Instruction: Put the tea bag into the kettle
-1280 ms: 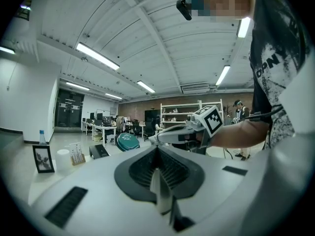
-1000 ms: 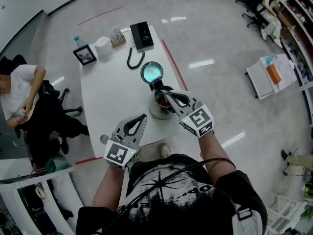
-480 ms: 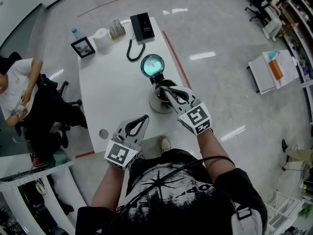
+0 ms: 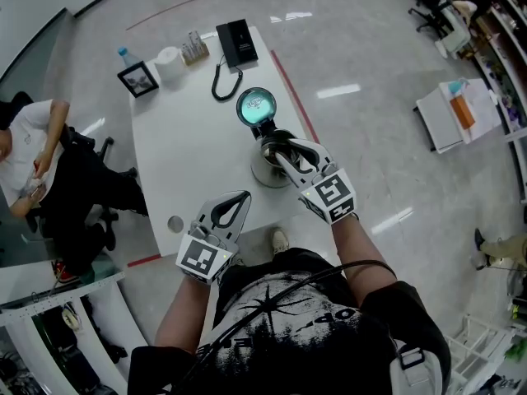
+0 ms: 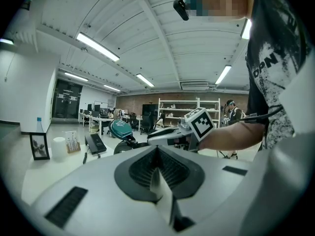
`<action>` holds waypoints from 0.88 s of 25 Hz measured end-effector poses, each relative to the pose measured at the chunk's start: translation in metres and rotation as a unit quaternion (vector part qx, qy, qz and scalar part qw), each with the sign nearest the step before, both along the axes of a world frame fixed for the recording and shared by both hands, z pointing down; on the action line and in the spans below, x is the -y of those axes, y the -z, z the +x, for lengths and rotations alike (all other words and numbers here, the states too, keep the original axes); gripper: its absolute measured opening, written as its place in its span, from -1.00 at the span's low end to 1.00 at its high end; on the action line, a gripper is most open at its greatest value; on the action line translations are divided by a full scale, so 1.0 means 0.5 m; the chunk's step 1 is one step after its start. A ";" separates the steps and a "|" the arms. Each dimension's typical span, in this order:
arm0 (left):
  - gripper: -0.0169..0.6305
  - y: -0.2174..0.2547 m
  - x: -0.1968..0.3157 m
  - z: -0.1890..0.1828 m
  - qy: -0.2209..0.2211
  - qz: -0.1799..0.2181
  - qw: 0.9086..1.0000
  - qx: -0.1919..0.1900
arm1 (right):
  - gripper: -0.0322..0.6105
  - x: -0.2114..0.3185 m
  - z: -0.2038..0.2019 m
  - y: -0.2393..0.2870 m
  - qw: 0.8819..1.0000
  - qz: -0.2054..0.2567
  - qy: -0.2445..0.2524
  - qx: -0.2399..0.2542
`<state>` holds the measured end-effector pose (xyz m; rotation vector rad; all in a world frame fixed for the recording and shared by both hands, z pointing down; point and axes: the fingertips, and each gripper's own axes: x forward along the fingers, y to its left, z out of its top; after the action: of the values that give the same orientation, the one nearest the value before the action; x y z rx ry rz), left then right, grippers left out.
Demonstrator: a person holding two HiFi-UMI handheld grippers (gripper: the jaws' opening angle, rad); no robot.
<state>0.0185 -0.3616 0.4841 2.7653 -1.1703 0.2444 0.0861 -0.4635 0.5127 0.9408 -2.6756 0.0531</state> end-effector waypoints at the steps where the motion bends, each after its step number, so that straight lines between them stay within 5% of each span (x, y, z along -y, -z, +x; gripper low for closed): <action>1: -0.91 0.001 0.000 0.000 -0.002 0.004 1.000 -0.004 | -0.55 -0.002 -0.002 0.001 1.000 0.001 0.003 0.000; 11: -0.91 0.044 -0.006 -0.009 -0.002 0.026 1.000 -0.002 | -0.56 -0.043 -0.014 0.065 0.999 0.037 0.032 0.009; 22: -0.91 0.083 -0.013 -0.025 -0.010 0.059 0.998 -0.024 | -0.85 -0.092 -0.003 0.118 0.997 0.062 0.034 0.037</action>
<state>0.0061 -0.3551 0.4424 2.8678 -1.1827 0.1124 0.0845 -0.4174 0.4536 0.8982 -2.8054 -0.0948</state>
